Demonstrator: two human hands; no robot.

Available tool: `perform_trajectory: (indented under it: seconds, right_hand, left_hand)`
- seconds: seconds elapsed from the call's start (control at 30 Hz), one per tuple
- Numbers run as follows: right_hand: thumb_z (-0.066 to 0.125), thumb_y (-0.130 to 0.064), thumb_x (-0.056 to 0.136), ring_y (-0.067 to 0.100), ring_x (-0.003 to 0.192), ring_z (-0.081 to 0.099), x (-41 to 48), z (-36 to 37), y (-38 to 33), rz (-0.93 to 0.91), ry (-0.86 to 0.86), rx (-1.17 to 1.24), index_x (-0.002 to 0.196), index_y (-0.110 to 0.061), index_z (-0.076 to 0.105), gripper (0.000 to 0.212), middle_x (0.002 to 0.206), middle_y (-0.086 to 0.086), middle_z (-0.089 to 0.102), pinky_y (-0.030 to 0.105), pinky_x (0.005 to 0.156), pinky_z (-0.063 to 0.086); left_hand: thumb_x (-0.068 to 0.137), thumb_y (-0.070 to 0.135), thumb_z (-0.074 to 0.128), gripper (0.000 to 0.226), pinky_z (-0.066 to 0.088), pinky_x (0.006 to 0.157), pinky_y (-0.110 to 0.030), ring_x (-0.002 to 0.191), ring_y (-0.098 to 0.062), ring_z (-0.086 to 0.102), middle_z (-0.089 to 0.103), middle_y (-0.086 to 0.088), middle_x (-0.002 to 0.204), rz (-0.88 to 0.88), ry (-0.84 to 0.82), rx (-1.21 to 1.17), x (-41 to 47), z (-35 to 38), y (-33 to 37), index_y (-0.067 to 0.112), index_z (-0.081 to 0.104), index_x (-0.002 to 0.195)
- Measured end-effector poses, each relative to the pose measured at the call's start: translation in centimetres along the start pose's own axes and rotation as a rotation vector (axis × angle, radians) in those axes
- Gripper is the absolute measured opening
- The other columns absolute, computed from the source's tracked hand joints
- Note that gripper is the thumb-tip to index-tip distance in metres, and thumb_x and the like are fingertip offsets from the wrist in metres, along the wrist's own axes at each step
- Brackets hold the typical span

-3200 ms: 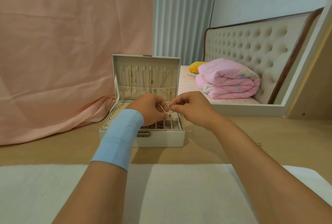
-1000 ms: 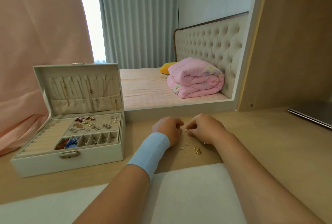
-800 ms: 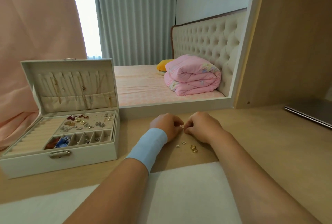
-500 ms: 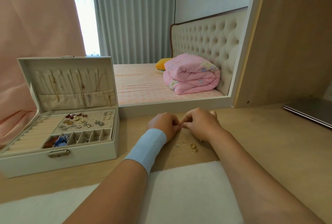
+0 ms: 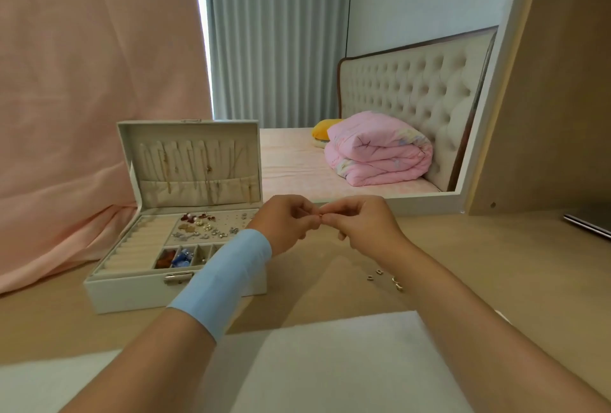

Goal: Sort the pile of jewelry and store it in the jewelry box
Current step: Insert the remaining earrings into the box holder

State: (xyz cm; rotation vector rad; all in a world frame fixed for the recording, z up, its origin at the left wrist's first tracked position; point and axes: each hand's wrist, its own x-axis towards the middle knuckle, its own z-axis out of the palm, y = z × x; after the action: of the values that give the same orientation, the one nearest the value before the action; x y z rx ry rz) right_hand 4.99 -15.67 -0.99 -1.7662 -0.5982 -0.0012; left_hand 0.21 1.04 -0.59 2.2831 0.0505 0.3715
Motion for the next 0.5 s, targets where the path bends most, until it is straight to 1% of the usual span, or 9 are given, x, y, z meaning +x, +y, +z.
perform_trajectory:
  seconds: [0.07,0.1,0.17,0.23,0.27,0.33,0.4,0.43,0.5]
  right_hand:
    - [0.078,-0.007,0.084,0.010,0.050,0.052,-0.2,1.3,-1.0,-0.026,-0.020,0.038,0.088,-0.014,0.081,0.008,0.074,-0.004,0.076,0.015,0.045,0.040]
    - [0.078,-0.008,0.085,0.011,0.052,0.052,-0.2,2.0,-1.5,-0.035,-0.026,0.048,0.089,-0.013,0.081,0.008,0.077,-0.002,0.077,0.017,0.047,0.042]
    - [0.077,-0.008,0.085,0.010,0.052,0.052,0.0,3.5,-2.4,-0.049,-0.022,0.057,0.090,-0.011,0.080,0.006,0.079,0.001,0.076,0.019,0.050,0.045]
    - [0.079,-0.011,0.085,0.001,0.048,0.051,0.3,5.0,-3.2,-0.060,-0.004,0.054,0.088,-0.013,0.080,0.004,0.080,-0.002,0.074,0.015,0.051,0.045]
    - [0.080,-0.014,0.084,-0.004,0.049,0.052,0.6,5.8,-3.6,-0.074,0.000,0.045,0.085,-0.018,0.080,0.004,0.082,-0.006,0.074,0.015,0.054,0.045]
    - [0.082,-0.020,0.083,-0.009,0.054,0.056,1.3,7.3,-4.1,-0.111,-0.015,0.003,0.078,-0.028,0.078,0.010,0.084,-0.010,0.075,0.018,0.064,0.046]
    - [0.082,-0.021,0.083,-0.010,0.057,0.056,2.0,8.8,-4.4,-0.130,-0.039,-0.012,0.079,-0.028,0.079,0.008,0.085,-0.010,0.075,0.023,0.071,0.045]
    - [0.081,-0.020,0.084,-0.009,0.056,0.056,2.3,9.5,-4.6,-0.141,-0.048,-0.013,0.080,-0.027,0.079,0.008,0.085,-0.009,0.075,0.024,0.070,0.046]
    - [0.078,-0.018,0.086,-0.005,0.052,0.054,2.8,11.0,-5.0,-0.163,-0.067,-0.017,0.082,-0.027,0.077,0.011,0.083,-0.007,0.073,0.020,0.061,0.047]
  left_hand:
    - [0.088,0.029,0.070,0.004,0.054,0.071,-0.032,0.076,-0.020,0.068,0.073,-0.001,0.084,-0.001,0.005,-0.042,-0.8,-1.8,-0.6,0.026,0.072,0.087]
    - [0.088,0.030,0.071,0.004,0.055,0.074,-0.034,0.075,-0.018,0.068,0.073,-0.002,0.083,0.004,0.012,-0.062,-1.1,-2.6,-0.9,0.027,0.073,0.086]
    - [0.089,0.028,0.070,0.005,0.055,0.073,-0.029,0.069,-0.008,0.065,0.072,0.002,0.082,0.016,0.031,-0.114,-1.9,-4.2,-1.4,0.026,0.074,0.087]
    - [0.090,0.026,0.070,0.005,0.051,0.067,-0.022,0.065,-0.003,0.063,0.073,0.004,0.083,0.018,0.050,-0.176,-2.6,-5.7,-1.9,0.024,0.074,0.089]
    - [0.090,0.025,0.069,0.005,0.051,0.063,-0.020,0.065,-0.002,0.063,0.073,0.004,0.084,0.008,0.063,-0.205,-2.9,-6.4,-2.2,0.023,0.074,0.090]
    - [0.091,0.023,0.068,0.006,0.051,0.059,-0.018,0.065,-0.003,0.063,0.073,0.005,0.085,-0.016,0.091,-0.266,-3.4,-7.7,-3.1,0.022,0.074,0.092]
    - [0.093,0.023,0.066,0.009,0.052,0.059,-0.019,0.066,-0.005,0.064,0.074,0.005,0.088,-0.038,0.108,-0.322,-3.7,-9.0,-4.2,0.021,0.074,0.095]
    - [0.093,0.024,0.065,0.010,0.052,0.061,-0.021,0.067,-0.005,0.064,0.075,0.006,0.090,-0.054,0.111,-0.340,-3.7,-9.5,-4.6,0.021,0.074,0.096]
    - [0.094,0.027,0.064,0.012,0.052,0.065,-0.024,0.070,-0.006,0.065,0.075,0.007,0.091,-0.084,0.137,-0.358,-3.8,-10.7,-5.7,0.023,0.074,0.098]
